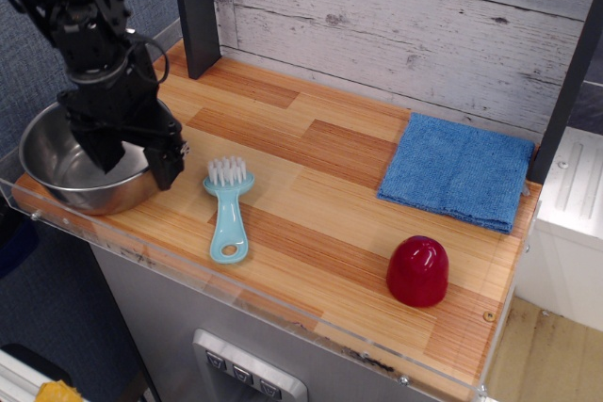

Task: Place the metal pot on the blue cloth.

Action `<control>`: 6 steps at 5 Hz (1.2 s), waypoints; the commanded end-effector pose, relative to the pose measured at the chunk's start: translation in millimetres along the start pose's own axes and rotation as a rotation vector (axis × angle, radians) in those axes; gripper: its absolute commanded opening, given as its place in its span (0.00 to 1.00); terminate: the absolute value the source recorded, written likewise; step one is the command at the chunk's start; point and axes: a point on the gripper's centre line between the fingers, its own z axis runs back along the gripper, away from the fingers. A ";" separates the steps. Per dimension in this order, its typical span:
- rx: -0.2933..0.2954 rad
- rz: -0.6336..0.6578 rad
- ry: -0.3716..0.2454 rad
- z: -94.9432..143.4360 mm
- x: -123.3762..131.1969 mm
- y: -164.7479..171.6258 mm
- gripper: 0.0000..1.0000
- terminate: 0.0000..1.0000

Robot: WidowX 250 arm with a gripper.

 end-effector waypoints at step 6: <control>0.017 0.135 -0.036 47.2 18.6 1.9 0.00 0.00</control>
